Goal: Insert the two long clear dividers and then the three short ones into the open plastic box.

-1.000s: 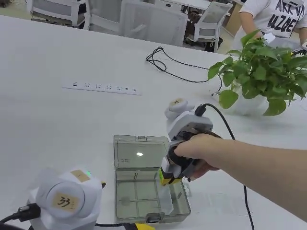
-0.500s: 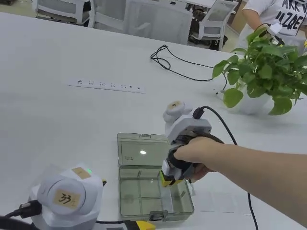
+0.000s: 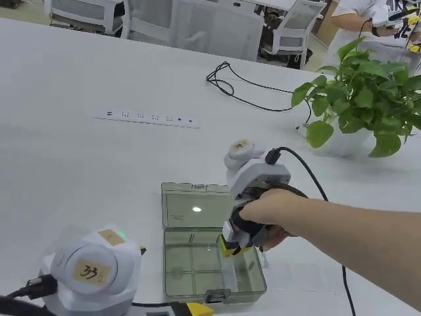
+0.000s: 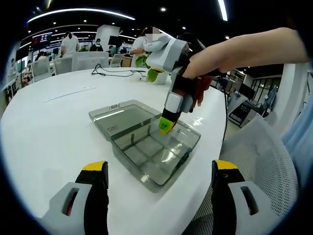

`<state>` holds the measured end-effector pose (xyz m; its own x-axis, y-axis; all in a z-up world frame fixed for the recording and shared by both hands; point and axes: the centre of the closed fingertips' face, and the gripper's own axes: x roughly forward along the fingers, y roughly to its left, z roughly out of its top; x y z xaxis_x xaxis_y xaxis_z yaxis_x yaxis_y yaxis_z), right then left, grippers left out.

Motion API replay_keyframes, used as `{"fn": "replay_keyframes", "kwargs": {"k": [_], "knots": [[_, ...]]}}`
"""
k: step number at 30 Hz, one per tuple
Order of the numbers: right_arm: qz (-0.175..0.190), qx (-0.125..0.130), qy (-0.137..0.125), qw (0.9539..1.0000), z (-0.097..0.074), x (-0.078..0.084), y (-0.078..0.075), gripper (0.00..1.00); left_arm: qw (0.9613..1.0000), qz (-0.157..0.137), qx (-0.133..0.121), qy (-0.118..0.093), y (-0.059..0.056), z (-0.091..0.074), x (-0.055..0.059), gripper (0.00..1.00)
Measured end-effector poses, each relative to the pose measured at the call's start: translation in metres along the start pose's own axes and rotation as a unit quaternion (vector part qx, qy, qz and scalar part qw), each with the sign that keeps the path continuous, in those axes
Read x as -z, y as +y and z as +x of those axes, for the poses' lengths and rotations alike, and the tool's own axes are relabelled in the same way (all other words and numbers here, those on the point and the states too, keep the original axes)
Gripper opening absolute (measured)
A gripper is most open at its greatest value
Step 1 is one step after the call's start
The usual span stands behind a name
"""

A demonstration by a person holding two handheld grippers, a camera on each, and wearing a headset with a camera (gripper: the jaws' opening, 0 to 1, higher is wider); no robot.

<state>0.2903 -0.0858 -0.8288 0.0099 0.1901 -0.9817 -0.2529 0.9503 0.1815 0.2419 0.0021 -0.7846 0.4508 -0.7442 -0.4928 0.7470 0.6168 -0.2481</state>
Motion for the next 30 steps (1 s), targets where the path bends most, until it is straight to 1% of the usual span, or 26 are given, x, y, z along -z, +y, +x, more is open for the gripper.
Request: {"fn": "replay_keyframes", "kwargs": {"k": [3, 5, 6, 7, 8, 11, 13, 14, 15, 16, 17, 18, 21, 23, 27, 28, 30], "knots": [[-0.002, -0.008, -0.004, 1.0, 0.0, -0.002, 0.0, 0.06, 1.0, 0.0, -0.002, 0.0, 0.001, -0.001, 0.0, 0.89], [-0.02, -0.014, -0.007, 0.9997, -0.001, -0.002, 0.002, 0.08, 1.0, -0.001, -0.003, 0.0, 0.001, -0.001, 0.001, 0.88], [-0.015, -0.018, -0.012, 0.9997, 0.0, -0.003, 0.004, 0.14, 1.0, -0.001, -0.003, 0.001, 0.001, -0.001, 0.001, 0.89], [-0.009, -0.022, -0.008, 0.9997, 0.0, -0.002, 0.005, 0.17, 1.0, -0.001, -0.003, 0.001, 0.001, -0.001, 0.002, 0.89], [-0.016, -0.027, -0.015, 0.9994, 0.0, -0.004, 0.007, 0.19, 1.0, -0.001, -0.003, 0.001, 0.001, -0.001, 0.002, 0.89], [-0.024, -0.027, -0.021, 0.9991, 0.001, -0.005, 0.007, 0.3, 1.0, -0.001, -0.003, 0.002, 0.0, -0.001, 0.002, 0.89], [-0.029, -0.036, -0.03, 0.9985, 0.002, -0.007, 0.01, 0.34, 1.0, -0.001, -0.002, 0.001, 0.0, -0.001, 0.002, 0.89], [-0.026, -0.039, -0.029, 0.9985, 0.002, -0.006, 0.011, 0.37, 1.0, 0.0, -0.002, 0.002, 0.0, -0.001, 0.002, 0.89], [-0.03, -0.051, -0.038, 0.9975, 0.002, -0.007, 0.016, 0.42, 1.0, 0.0, -0.002, 0.002, -0.001, -0.001, 0.002, 0.89], [-0.031, -0.053, -0.041, 0.9973, 0.003, -0.008, 0.016, 0.48, 1.0, 0.001, -0.002, 0.002, -0.001, -0.001, 0.002, 0.89], [-0.034, -0.052, -0.052, 0.9967, 0.002, -0.01, 0.017, 0.55, 1.0, 0.001, -0.002, 0.002, -0.001, -0.001, 0.001, 0.89], [-0.043, -0.056, -0.058, 0.9958, 0.003, -0.012, 0.018, 0.59, 1.0, 0.001, -0.002, 0.002, -0.001, -0.002, 0.001, 0.89], [-0.044, -0.061, -0.062, 0.9952, 0.003, -0.011, 0.021, 0.71, 1.0, 0.001, -0.003, 0.002, 0.0, -0.002, 0.001, 0.89], [-0.052, -0.06, -0.079, 0.9937, 0.002, -0.016, 0.022, 0.77, 1.0, 0.002, -0.003, 0.002, 0.0, -0.002, 0.001, 0.89], [-0.059, -0.065, -0.08, 0.9929, 0.003, -0.017, 0.026, 0.84, 1.0, 0.002, -0.003, 0.003, 0.0, -0.002, 0.001, 0.89], [-0.065, -0.064, -0.086, 0.9922, 0.002, -0.018, 0.027, 0.86, 1.0, 0.002, -0.003, 0.003, 0.0, -0.002, 0.001, 0.89], [-0.063, -0.067, -0.086, 0.9921, 0.002, -0.018, 0.028, 0.87, 1.0, 0.002, -0.004, 0.002, 0.0, -0.002, 0.001, 0.89]]}}
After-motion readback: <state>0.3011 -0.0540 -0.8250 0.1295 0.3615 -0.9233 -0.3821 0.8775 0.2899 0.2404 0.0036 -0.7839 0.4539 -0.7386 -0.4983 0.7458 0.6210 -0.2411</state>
